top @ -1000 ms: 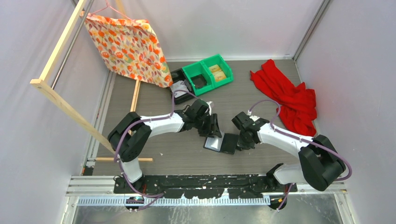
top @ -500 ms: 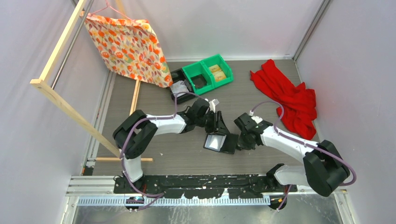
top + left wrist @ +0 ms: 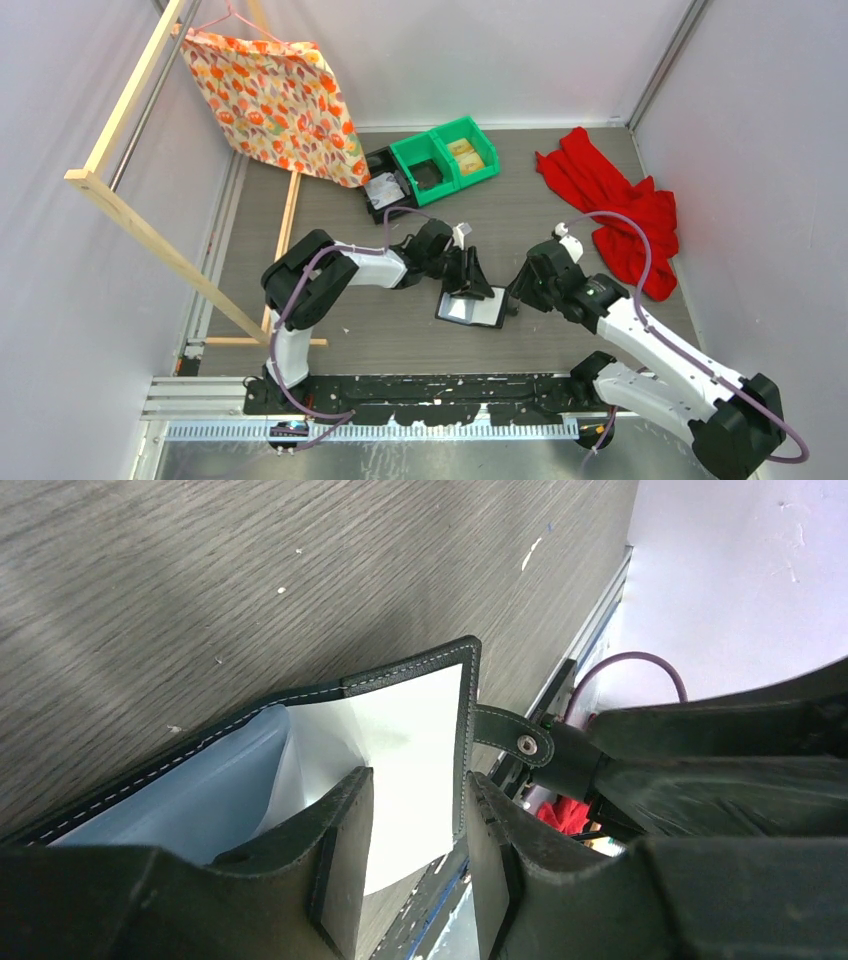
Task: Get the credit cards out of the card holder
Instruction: Open the card holder at the center of the board.
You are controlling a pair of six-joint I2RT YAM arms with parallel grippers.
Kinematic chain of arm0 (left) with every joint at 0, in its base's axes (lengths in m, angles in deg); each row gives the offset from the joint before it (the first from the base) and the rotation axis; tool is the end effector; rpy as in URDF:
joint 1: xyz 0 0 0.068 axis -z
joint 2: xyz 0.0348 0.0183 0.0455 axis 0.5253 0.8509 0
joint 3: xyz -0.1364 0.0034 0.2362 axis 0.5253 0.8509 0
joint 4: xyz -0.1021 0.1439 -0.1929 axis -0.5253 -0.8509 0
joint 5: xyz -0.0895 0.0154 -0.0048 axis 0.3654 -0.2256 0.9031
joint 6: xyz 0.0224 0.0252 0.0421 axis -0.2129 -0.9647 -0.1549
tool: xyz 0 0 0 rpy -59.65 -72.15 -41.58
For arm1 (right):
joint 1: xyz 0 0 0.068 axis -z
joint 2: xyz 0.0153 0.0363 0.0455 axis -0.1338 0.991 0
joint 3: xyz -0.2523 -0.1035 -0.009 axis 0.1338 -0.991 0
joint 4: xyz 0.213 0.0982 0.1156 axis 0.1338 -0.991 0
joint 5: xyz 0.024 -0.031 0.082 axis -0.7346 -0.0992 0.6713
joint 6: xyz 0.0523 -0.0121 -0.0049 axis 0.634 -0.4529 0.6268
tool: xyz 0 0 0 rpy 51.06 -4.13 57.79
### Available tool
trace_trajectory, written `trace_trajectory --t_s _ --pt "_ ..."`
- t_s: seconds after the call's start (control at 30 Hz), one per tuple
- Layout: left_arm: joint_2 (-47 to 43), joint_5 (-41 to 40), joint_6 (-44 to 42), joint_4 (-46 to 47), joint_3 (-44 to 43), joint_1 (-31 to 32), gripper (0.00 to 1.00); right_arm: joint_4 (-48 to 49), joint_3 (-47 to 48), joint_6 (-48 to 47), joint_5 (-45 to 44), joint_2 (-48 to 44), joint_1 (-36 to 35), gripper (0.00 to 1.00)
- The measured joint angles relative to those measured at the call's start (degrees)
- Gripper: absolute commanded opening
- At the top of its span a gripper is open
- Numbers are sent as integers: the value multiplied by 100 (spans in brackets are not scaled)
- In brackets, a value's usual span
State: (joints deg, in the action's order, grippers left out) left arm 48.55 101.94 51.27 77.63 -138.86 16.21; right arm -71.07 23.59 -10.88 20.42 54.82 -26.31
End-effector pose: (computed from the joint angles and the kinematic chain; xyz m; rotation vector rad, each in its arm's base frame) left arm 0.2506 -0.3062 0.1335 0.1136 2.6525 -1.5060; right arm 0.1496 0.0921 0.2181 0.5205 2.4786 0.3742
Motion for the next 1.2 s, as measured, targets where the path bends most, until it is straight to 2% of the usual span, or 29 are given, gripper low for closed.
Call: trace_trajectory --t_s 0.07,0.13,0.23,0.27,0.43,0.87,1.07,1.2 --pt "15 -2 4 4 0 9 40 85 0 -2 81 -203 0 33" --pt "42 -2 20 2 0 22 40 278 0 -4 245 -273 0 22" --pt "81 -4 35 2 0 37 40 673 -9 4 592 9 0 2" --pt "90 -7 39 -2 -2 39 40 828 -17 -2 748 203 0 1" --pt "90 -129 -9 -151 -46 48 40 1335 -199 66 1150 1008 0 1" --pt "-22 -245 -24 -457 -240 48 40 1847 -863 380 1239 1440 63 1" --pt "-603 -339 -70 -706 -238 46 41 1941 -841 411 1237 1556 74 1" --pt "-1202 -651 -225 -1141 -234 -15 38 1958 -837 433 1239 1578 83 1"
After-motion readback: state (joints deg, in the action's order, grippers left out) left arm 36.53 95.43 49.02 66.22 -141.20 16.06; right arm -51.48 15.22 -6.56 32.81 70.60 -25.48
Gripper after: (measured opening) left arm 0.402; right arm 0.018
